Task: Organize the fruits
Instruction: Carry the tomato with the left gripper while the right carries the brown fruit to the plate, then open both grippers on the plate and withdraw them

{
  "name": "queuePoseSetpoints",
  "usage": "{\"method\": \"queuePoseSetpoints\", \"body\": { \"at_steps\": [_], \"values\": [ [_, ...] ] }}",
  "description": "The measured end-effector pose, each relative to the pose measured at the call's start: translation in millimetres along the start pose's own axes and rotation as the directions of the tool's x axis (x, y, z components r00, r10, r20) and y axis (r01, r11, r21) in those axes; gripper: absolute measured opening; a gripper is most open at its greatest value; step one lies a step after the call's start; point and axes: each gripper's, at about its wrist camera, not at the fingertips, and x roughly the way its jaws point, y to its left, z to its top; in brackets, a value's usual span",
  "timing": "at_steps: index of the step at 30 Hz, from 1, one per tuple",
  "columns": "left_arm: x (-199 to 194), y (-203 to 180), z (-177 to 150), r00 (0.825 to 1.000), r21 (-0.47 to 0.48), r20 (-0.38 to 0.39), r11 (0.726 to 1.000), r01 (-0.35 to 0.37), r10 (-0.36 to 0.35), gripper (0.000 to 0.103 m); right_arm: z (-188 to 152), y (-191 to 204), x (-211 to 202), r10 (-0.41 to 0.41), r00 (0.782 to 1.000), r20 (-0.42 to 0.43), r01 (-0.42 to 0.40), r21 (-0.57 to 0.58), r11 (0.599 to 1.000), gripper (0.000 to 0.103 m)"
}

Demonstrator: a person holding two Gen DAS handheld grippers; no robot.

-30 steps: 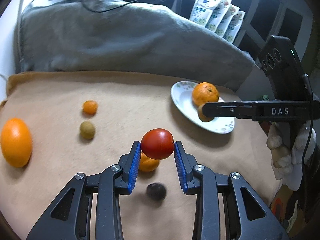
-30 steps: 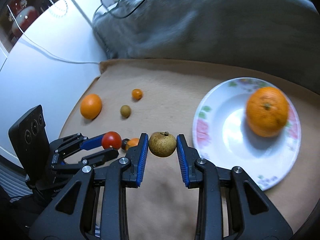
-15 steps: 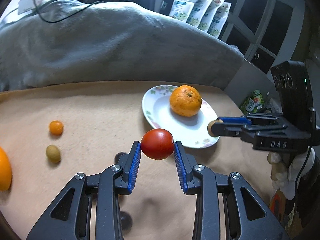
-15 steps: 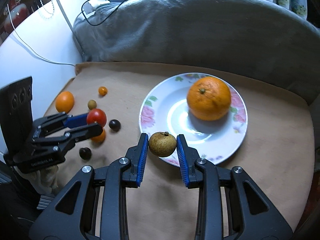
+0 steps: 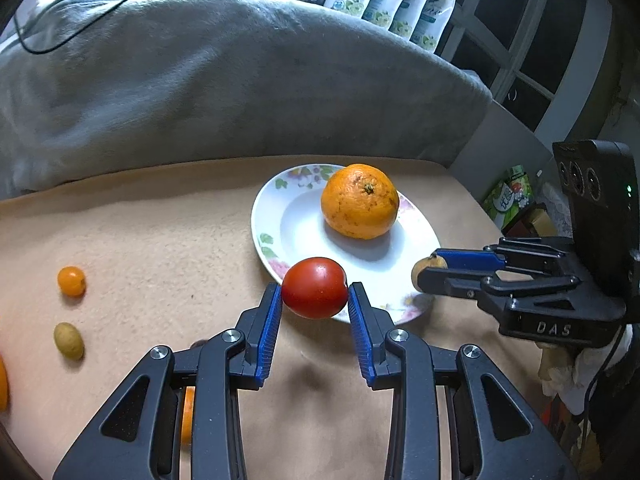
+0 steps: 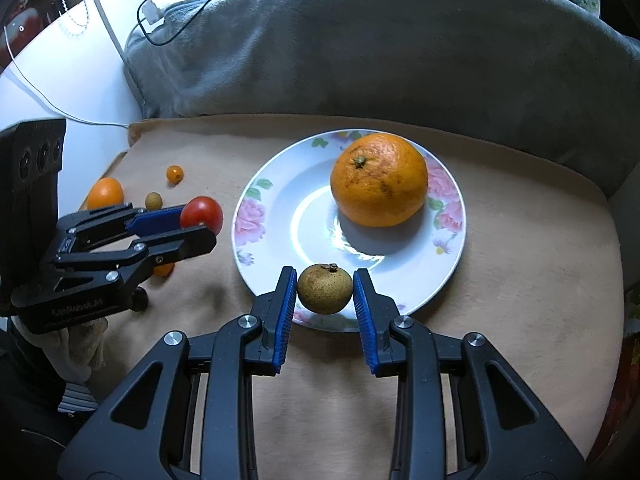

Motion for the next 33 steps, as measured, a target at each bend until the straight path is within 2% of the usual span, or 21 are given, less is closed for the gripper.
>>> {"method": "queuePoseSetpoints", "body": {
  "at_steps": [12, 14, 16, 17, 18, 23, 25, 30, 33],
  "values": [
    [16, -4, 12, 1.0, 0.008, -0.02, 1.0, -0.013, 0.013, 0.033, 1, 3, 4, -0.028, 1.0, 0.003, 0.028, -0.043, 0.999, 0.031],
    [17, -4, 13, 1.0, 0.008, -0.019, 1.0, -0.016, 0.016, 0.043, 1, 3, 4, -0.03, 1.0, 0.004, 0.031, -0.045, 0.999, 0.031],
    [15, -4, 13, 1.0, 0.012, -0.01, 1.0, -0.019, 0.019, 0.051, 1, 2, 4, -0.035, 0.999, 0.009, 0.035, -0.043, 0.998, 0.043],
    [15, -3, 14, 1.0, 0.013, -0.009, 1.0, -0.021, 0.021, 0.051, 1, 2, 2, -0.04, 0.999, 0.021, 0.041, -0.04, 0.998, 0.058],
    [14, -2, 14, 1.0, 0.012, -0.004, 1.0, -0.026, 0.026, 0.053, 0, 0, 0, -0.041, 0.999, 0.031, 0.042, -0.039, 0.998, 0.067],
    [8, 2, 15, 0.999, 0.001, 0.012, 0.999, -0.034, 0.034, 0.06, -1, -4, -7, -0.033, 0.998, 0.049, 0.034, -0.028, 0.999, 0.072],
    [5, 2, 16, 0.999, -0.005, 0.021, 0.999, -0.041, 0.041, 0.07, -1, -6, -9, -0.043, 0.997, 0.058, 0.044, -0.022, 0.999, 0.076],
    [-1, 2, 16, 0.998, -0.013, 0.036, 0.999, -0.048, 0.048, 0.074, -1, -5, -13, -0.054, 0.996, 0.067, 0.055, -0.013, 0.998, 0.084],
    [-5, 4, 14, 0.998, -0.021, 0.039, 0.999, -0.05, 0.051, 0.075, -2, -2, -16, -0.063, 0.996, 0.069, 0.064, -0.02, 0.998, 0.085]
  ]
}}
